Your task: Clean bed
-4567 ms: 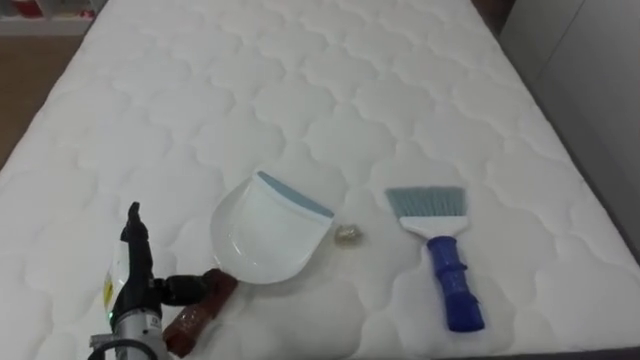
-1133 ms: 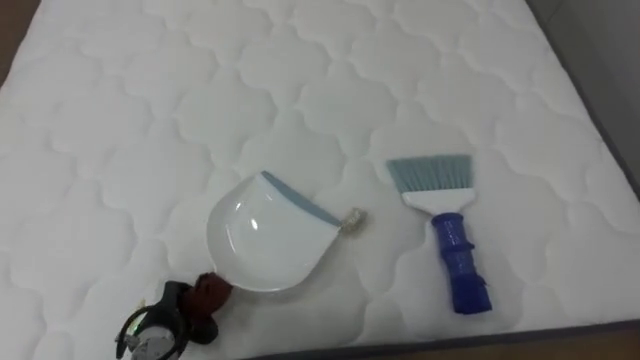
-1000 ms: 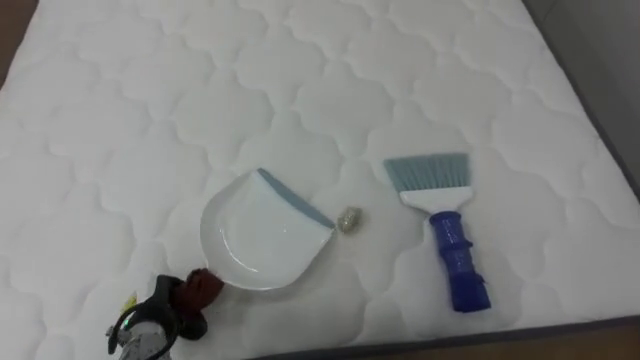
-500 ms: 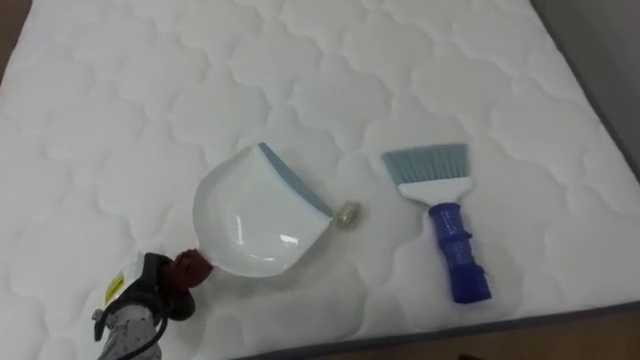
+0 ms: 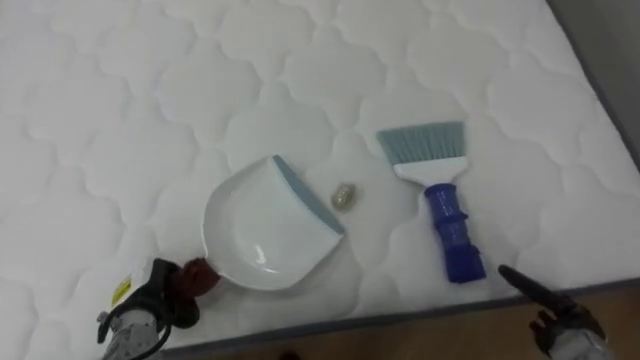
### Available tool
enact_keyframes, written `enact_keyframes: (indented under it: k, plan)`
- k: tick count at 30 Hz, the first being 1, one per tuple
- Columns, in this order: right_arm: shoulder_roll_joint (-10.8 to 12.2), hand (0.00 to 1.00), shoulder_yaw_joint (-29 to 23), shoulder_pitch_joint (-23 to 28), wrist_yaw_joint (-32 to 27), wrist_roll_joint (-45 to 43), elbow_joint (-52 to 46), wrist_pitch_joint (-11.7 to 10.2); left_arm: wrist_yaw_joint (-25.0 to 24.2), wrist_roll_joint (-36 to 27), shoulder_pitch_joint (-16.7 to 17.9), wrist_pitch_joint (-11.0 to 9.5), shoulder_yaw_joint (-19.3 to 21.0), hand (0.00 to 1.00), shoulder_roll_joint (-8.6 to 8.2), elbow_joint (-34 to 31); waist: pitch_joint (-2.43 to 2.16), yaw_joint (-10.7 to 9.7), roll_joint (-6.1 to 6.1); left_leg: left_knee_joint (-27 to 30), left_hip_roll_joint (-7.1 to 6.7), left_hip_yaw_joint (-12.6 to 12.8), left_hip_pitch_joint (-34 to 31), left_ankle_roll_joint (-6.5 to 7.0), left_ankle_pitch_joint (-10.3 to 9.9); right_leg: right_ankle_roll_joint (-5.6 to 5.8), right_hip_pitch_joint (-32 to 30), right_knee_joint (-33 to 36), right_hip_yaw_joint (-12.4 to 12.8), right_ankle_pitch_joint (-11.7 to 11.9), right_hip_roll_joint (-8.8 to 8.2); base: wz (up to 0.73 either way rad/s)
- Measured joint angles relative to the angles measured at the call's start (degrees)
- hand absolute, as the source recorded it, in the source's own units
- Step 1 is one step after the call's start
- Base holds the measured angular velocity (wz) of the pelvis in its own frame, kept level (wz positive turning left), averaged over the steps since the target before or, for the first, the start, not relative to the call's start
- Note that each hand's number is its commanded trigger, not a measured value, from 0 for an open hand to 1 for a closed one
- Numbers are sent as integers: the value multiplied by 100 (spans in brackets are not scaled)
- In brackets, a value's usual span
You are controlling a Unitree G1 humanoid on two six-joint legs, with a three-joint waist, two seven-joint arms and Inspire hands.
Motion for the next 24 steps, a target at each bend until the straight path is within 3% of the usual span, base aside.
enact_keyframes:
  k: [4, 9, 14, 24]
  plan:
    - [-14, 0, -5, -2, -466, -55, -506, -220, 6, -5, 13, -104, 11, 100, 0, -1, 43, 114, -78, 19, -4, 43, -42, 8, 5, -5, -123, 148, -46, -28, -44, -7]
    - [-19, 0, -52, 9, -1109, -653, -1708, -488, 29, -47, 111, -210, 108, 100, -2, -2, 40, 117, -83, 25, 1, 63, -123, 9, 7, -12, -190, 188, -46, -35, -45, 0]
    - [-14, 0, 11, 9, -1613, -1672, -2234, -642, 47, -38, 115, -228, 88, 100, -2, 12, 37, 120, -83, 23, 5, 55, -160, 9, 6, -11, -198, 179, -79, -36, -49, 2]
    - [-19, 0, 69, -4, -2296, -3866, -2545, -687, 171, 68, 129, -200, 99, 100, -3, 13, 15, 159, -83, 20, 7, 50, -139, 9, 7, -14, -182, 198, -85, -34, -55, 0]
